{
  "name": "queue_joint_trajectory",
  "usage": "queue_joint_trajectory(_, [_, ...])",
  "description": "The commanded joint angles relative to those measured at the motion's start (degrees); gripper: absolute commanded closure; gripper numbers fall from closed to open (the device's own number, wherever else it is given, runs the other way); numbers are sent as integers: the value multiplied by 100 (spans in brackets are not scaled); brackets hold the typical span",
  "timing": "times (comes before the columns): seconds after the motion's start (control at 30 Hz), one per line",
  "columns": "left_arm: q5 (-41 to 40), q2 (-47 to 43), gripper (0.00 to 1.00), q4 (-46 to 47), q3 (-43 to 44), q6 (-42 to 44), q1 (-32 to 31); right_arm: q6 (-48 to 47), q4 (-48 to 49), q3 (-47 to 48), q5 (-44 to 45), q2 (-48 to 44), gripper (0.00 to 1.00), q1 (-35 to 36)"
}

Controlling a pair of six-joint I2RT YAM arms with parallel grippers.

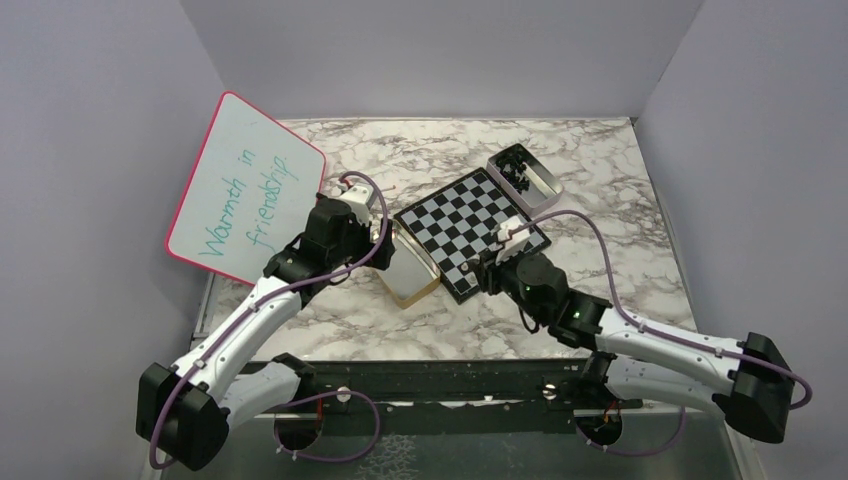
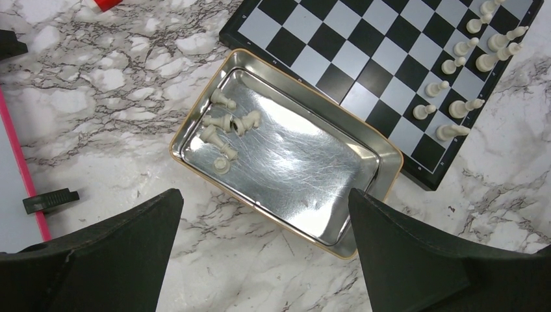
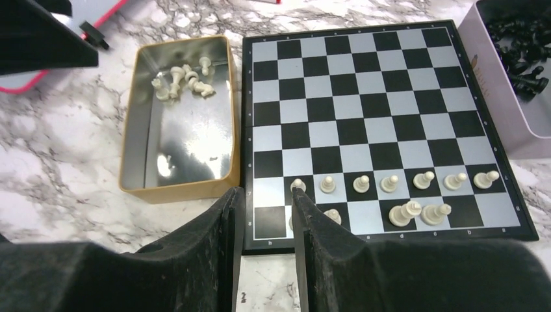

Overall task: Set up the chess pieces on the board
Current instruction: Pick up the chess piece from the storage box.

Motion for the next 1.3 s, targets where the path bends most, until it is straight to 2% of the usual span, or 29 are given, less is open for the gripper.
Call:
queue_joint_trajectory(0.0, [-21, 138, 3, -311, 330, -7, 28, 870, -1748, 474, 247, -394, 63, -22])
queue_joint_trajectory(0.13, [-65, 509, 9, -651, 621, 64, 28, 1078, -2228, 714, 91, -554, 62, -22])
queue_joint_trajectory(0.3, [-98, 1052, 22, -893, 920, 76, 28, 1310, -2257, 781, 39, -748, 62, -22])
queue_joint_trajectory(0.43, [125, 1600, 30, -996, 1179, 532, 28, 1339, -2349, 956, 76, -922, 63, -22])
queue_joint_trajectory(0.53, [7, 1973, 43, -1067, 1470, 804, 28, 1339, -2490, 1024, 78, -1070, 63, -22])
queue_joint_trajectory(0.67, [-1, 2422, 52, -1069, 1864, 944, 29, 1253, -2605, 996, 104, -1376, 63, -22])
queue_joint_trajectory(1.0, [-337, 3620, 63, -1055, 2335, -66, 29, 1059, -2799, 820, 1079, -2333, 63, -22])
queue_joint_trajectory(1.27, [-605, 3908, 72, -769, 2181, -715, 28, 1251, -2895, 612, 1301, -2660, 64, -22])
